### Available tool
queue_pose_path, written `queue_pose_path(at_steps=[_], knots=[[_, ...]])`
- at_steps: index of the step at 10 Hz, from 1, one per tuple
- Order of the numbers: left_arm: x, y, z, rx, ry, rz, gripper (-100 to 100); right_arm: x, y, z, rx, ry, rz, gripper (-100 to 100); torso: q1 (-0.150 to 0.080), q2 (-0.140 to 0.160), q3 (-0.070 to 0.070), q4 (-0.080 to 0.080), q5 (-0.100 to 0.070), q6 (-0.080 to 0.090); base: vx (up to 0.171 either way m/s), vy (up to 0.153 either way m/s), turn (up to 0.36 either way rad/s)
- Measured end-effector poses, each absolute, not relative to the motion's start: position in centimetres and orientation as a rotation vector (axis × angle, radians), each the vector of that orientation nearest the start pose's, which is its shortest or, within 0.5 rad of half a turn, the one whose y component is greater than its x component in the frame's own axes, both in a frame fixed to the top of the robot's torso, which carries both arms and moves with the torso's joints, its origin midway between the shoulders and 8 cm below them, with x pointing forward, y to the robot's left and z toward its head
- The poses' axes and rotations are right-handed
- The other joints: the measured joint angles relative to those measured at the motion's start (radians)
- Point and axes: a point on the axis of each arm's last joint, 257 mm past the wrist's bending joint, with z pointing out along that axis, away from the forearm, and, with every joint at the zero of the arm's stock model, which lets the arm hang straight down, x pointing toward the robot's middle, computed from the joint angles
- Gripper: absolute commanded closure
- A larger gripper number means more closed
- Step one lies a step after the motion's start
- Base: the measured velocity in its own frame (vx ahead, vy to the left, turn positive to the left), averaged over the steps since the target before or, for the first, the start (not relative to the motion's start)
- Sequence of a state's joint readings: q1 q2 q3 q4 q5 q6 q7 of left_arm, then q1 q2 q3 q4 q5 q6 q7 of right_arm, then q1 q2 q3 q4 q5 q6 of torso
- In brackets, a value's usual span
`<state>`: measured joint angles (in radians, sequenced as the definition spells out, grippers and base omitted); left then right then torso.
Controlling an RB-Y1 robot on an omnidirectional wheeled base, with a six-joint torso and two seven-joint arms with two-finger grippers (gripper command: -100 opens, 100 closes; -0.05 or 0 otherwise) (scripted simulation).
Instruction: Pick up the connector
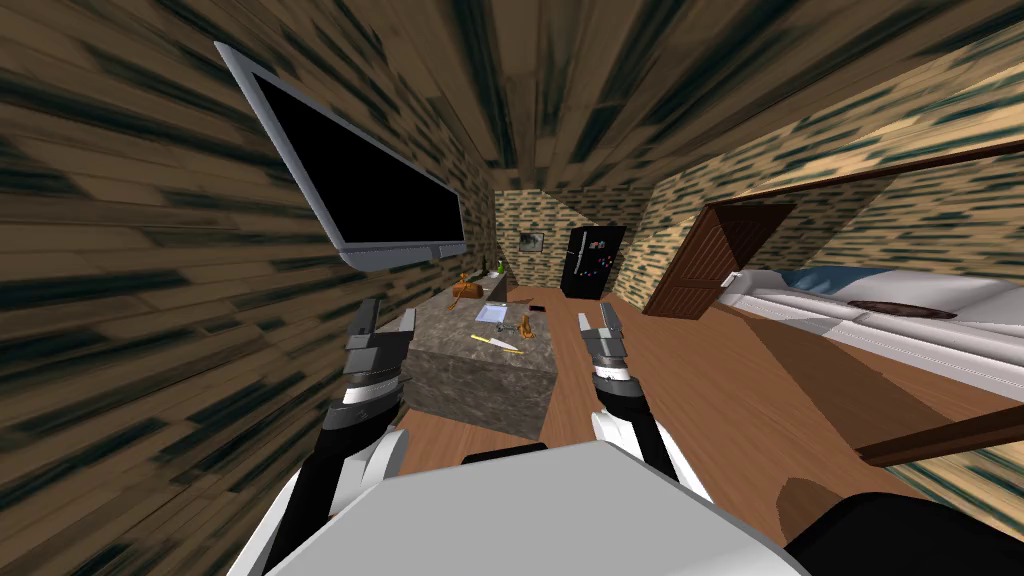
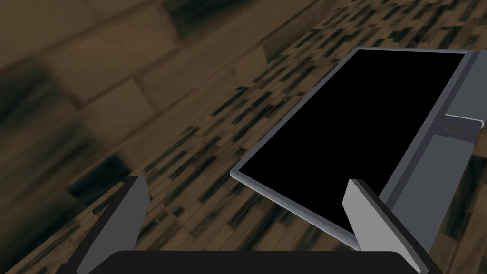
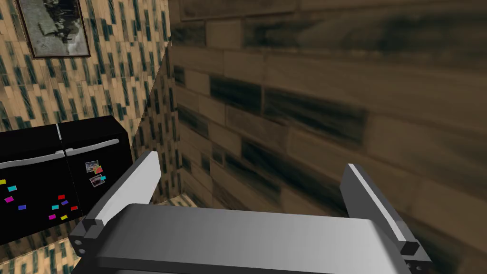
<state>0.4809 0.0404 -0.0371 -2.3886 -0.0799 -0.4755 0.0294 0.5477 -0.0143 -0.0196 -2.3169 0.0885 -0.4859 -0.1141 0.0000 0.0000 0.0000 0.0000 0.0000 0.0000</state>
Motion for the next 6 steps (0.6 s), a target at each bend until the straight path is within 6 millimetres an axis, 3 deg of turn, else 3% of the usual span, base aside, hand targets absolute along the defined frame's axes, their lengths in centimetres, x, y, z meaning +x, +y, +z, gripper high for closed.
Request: queue_pose_path(at_steps=[3, 6], knots=[[32.8, 24.7, 7.1, -0.514, 0.613, -1.345, 0, 34.0, -26.5, 0.5, 0.609, 0.772, 1.286, -100, 0.010, 0.009, 0.005, 0.002, 0.002, 0.000, -0.135, 0.148, -0.029], [32.8, 24.7, 7.1, -0.514, 0.613, -1.345, 0, 34.3, -25.3, -3.4, 0.565, 0.922, 1.238, -100, 0.013, 0.010, 0.006, 0.002, 0.003, 0.000, -0.145, 0.189, -0.009]])
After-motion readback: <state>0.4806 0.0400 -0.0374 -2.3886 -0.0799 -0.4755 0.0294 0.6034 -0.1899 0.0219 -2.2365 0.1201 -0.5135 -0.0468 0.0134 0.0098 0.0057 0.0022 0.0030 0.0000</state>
